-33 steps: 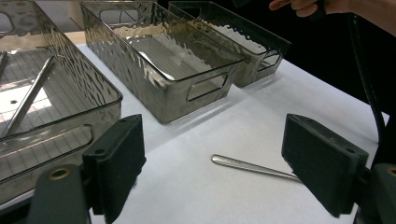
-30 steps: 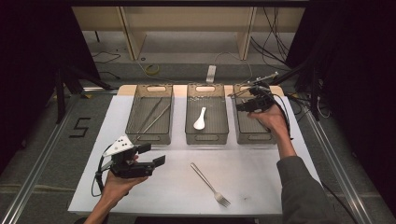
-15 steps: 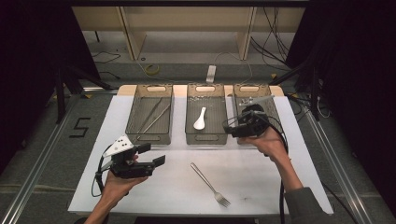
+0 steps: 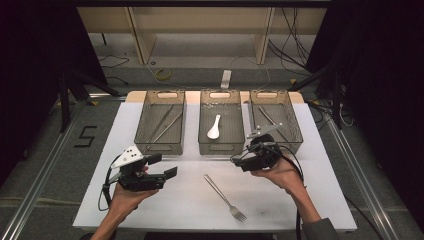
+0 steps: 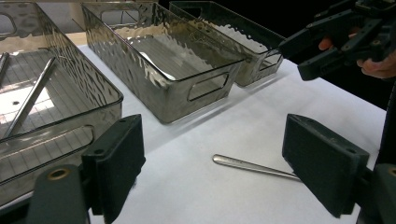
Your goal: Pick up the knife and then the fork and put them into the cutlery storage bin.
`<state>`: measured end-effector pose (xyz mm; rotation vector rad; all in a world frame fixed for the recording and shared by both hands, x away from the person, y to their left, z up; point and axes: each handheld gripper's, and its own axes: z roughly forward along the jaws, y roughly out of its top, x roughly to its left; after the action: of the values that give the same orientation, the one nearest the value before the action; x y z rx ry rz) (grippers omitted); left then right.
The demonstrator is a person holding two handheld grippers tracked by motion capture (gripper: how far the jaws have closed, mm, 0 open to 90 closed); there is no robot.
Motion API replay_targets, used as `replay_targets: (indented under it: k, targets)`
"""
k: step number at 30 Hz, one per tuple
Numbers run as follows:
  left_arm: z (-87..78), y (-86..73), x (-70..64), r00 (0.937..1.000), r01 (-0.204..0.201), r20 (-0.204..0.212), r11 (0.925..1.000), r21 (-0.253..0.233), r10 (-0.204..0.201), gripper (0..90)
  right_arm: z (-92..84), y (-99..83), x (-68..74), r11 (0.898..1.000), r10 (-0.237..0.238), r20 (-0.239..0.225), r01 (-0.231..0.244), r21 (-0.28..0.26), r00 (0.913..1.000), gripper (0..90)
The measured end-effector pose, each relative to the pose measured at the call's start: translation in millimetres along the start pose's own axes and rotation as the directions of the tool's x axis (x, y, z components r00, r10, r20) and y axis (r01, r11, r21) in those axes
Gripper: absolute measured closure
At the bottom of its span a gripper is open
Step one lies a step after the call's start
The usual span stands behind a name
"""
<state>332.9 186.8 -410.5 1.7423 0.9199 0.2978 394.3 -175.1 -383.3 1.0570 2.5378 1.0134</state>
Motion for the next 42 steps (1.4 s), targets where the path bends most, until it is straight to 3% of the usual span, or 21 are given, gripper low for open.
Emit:
replay_targets:
  k: [10, 18, 32, 42]
  targets:
    - [-1.0, -0.1, -0.4, 0.9999, -0.011, 0.001, 0.9999, 0.001, 0.011, 20.0, 7.9, -13.7, 21.8, 0.997, -0.038, -0.027, 0.039, 0.065, 0.9989, 27.3]
    - [-0.7, -0.2, -1.2, 0.9998, -0.021, 0.0, 0.9998, 0.003, 0.021, 19.9, 16.9, -17.8, 37.2, 0.989, -0.095, -0.029, 0.097, 0.111, 0.9951, 27.8]
    - [-1.2, -0.2, -1.7, 0.9999, -0.015, 0.003, 0.9999, -0.001, 0.015, 19.9, 36.4, -25.6, 51.3, 0.972, -0.133, -0.078, 0.146, 0.187, 0.988, 33.9]
    - [-1.4, -0.2, -1.6, 0.9999, -0.015, 0.005, 0.9999, -0.001, 0.015, 19.9, 47.8, -31.4, 57.8, 0.954, -0.163, -0.113, 0.186, 0.235, 0.9801, 43.2]
